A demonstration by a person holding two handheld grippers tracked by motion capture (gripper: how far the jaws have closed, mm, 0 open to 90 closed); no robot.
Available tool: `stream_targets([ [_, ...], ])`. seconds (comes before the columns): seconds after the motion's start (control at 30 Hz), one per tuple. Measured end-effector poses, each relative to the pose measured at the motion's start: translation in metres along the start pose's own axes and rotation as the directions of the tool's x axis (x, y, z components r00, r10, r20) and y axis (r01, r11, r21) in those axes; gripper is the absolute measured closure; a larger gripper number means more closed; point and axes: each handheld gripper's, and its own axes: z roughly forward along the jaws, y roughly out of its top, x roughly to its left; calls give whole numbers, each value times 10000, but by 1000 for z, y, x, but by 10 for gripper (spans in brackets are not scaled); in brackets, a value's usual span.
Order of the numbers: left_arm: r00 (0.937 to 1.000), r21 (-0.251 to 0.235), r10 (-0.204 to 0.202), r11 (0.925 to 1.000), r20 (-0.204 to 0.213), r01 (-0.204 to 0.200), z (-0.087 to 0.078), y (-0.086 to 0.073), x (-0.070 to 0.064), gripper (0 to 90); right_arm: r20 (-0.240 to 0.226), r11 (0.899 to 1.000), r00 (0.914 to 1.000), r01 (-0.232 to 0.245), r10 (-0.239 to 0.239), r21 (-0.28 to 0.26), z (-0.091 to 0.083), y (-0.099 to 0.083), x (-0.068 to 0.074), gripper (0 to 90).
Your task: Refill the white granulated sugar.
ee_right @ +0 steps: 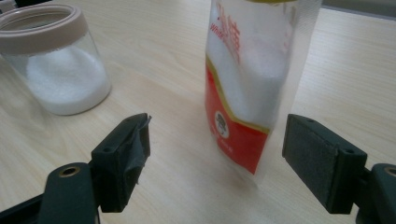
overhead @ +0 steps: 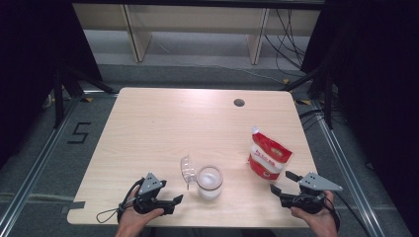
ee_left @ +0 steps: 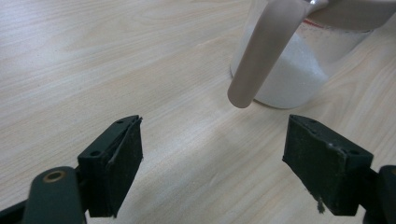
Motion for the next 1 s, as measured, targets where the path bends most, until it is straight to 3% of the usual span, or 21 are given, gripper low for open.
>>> stream_targets([
  [0.17,9999,29,157,9999,-1,-157,0,0,1,191,-108,10000,9999,38,-38,-3,-2,-2,2,238],
  [0.3,9999,11,129,9999,-4,-129,0,0,1,191,-98,9996,9995,284,-284,84,-4,-3,5,233],
  [0.47,9999,1,108,9999,1,-108,0,0,1,191,-244,9995,9994,260,-256,153,-5,-4,8,228],
  [0.5,10000,-17,-48,10000,2,48,0,0,0,191,-177,9996,9996,239,-236,171,-5,-5,9,228],
  [0.53,9999,13,122,9999,-25,-122,0,0,1,191,-272,9990,9990,359,-352,249,-5,-5,9,231],
  [0.63,10000,-42,86,10000,-9,-86,1,0,0,191,-176,9993,9994,297,-294,204,-6,-6,12,231],
  [0.73,10000,-20,82,10000,-54,-83,1,0,0,191,-126,9977,9981,613,-610,302,-8,-6,11,235],
  [0.77,10000,-20,72,10000,-51,-72,1,0,0,191,-143,9988,9997,225,-219,434,-9,-8,15,237],
  [0.8,9999,-10,126,9999,-43,-126,1,0,0,191,-154,9976,9983,566,-561,401,-9,-8,14,236],
  [0.87,10000,-26,78,10000,-48,-78,1,0,0,190,-53,9966,9975,702,-700,439,-10,-8,16,235],
  [0.9,9999,55,135,9999,-9,-135,0,0,1,190,-53,9966,9975,702,-700,439,-10,-8,16,235],
  [0.93,10000,-2,60,10000,-25,-60,1,0,1,190,-86,9983,9993,374,-370,456,-10,-8,19,234],
  [1.0,10000,8,45,10000,-28,-45,0,0,1,191,-224,9967,9974,696,-687,423,-9,-9,17,232],
])
